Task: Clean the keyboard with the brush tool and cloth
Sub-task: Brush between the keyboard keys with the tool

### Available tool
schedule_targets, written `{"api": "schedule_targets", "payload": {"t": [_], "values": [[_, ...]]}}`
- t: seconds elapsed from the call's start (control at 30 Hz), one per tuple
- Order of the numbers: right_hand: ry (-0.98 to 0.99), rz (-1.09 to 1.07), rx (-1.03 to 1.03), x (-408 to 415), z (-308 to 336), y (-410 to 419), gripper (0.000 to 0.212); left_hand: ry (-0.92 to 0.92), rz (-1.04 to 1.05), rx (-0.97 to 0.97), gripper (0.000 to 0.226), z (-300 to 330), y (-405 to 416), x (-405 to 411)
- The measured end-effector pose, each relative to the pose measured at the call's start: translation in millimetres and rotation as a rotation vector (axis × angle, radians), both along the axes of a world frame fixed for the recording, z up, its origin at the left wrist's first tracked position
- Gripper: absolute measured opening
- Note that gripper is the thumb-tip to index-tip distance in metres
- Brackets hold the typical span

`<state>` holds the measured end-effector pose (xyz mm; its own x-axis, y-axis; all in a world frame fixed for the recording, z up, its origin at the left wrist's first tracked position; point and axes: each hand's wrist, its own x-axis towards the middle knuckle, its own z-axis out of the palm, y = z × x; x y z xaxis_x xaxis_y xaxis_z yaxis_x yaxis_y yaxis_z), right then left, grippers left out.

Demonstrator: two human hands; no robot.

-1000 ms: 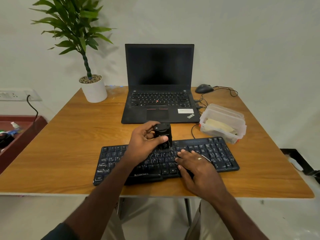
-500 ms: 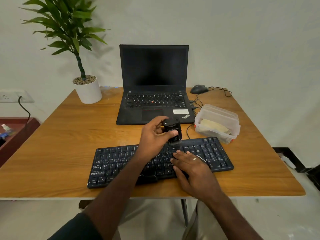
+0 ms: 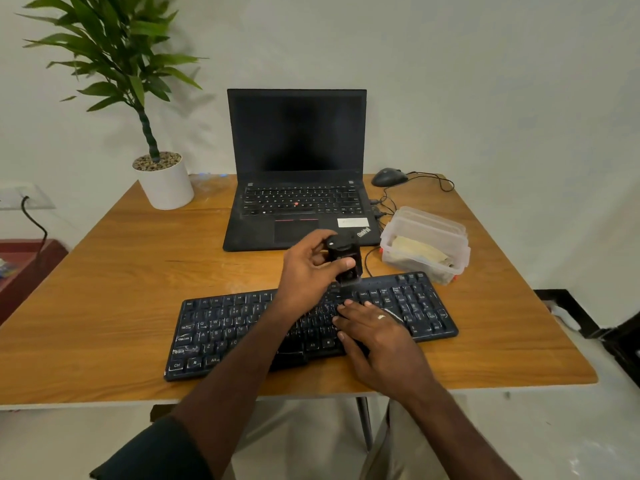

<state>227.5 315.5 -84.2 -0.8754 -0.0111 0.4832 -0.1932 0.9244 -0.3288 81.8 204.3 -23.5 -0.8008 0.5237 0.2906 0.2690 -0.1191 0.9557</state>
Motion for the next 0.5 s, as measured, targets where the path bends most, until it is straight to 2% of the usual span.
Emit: {"api": "schedule_targets", "payload": {"t": [0.1, 0.3, 0.4, 0.5], "values": [[0.003, -0.001, -0.002, -1, 1, 0, 0.032, -0.069, -0.055, 0.024, 0.036, -1, -7, 0], [0.02, 0.01, -0.008, 0, -2, 0, 0.031, 0.039, -0.026, -0.08, 0.035, 2, -3, 4], [0.014, 0.012, -0.008, -1, -2, 1, 0.031, 0.002, -0.048, -0.049, 0.034, 6, -9, 2], [0.02, 0.01, -0.017, 0, -2, 1, 0.031, 0.032, -0.096, -0.111, 0.037, 1, -19, 0]]}}
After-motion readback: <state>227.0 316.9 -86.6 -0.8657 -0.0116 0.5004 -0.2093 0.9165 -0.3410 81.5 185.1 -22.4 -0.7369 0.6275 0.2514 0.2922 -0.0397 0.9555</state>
